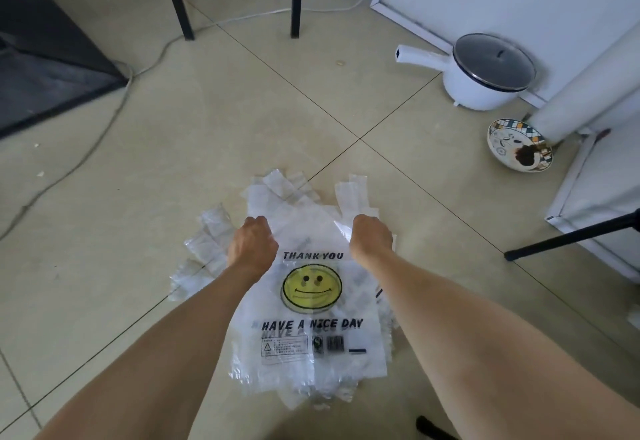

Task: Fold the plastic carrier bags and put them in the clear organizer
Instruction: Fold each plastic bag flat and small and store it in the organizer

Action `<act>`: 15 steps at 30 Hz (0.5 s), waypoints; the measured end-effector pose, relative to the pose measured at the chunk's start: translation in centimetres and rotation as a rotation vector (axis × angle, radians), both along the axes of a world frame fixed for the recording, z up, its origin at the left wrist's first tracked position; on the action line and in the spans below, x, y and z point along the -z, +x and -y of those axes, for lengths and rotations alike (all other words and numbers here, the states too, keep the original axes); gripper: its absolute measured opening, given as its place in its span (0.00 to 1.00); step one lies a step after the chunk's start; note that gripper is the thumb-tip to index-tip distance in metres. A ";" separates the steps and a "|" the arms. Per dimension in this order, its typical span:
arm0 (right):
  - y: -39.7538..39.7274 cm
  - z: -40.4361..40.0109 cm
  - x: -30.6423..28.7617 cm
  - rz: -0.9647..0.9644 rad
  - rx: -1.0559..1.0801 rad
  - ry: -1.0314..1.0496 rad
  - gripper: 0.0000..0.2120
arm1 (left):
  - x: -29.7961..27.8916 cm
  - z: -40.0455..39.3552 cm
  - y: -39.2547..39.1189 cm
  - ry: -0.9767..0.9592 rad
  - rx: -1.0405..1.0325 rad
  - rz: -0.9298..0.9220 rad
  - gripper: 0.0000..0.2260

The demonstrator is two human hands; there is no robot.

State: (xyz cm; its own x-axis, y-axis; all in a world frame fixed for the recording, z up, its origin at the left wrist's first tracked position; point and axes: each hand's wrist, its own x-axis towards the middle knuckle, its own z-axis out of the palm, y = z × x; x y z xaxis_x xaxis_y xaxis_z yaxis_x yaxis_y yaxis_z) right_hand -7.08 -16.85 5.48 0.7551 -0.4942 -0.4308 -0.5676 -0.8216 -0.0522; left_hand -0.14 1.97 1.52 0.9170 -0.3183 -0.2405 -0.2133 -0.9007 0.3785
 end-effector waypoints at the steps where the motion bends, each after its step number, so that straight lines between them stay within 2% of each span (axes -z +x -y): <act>1: 0.0 0.0 -0.8 0.006 0.039 0.044 0.09 | -0.7 0.0 0.1 -0.053 -0.022 -0.054 0.05; 7: -1.1 0.0 -5.5 0.007 0.122 0.159 0.11 | -5.0 0.4 -0.6 -0.157 -0.029 -0.202 0.07; 12: -2.4 0.1 -10.7 0.002 0.091 0.160 0.10 | -9.2 0.6 -1.7 -0.274 0.022 -0.293 0.24; 15: -3.3 0.5 -14.8 0.023 0.091 0.164 0.08 | -12.7 1.2 -2.0 -0.290 0.025 -0.311 0.26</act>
State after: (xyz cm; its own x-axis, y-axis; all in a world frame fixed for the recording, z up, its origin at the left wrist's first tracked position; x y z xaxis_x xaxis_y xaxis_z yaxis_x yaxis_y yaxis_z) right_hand -10.43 -17.31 20.32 0.7214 -0.4851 -0.4942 -0.6360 -0.7465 -0.1957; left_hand -2.18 0.77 14.22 0.8062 -0.4344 -0.4016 -0.0696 -0.7438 0.6648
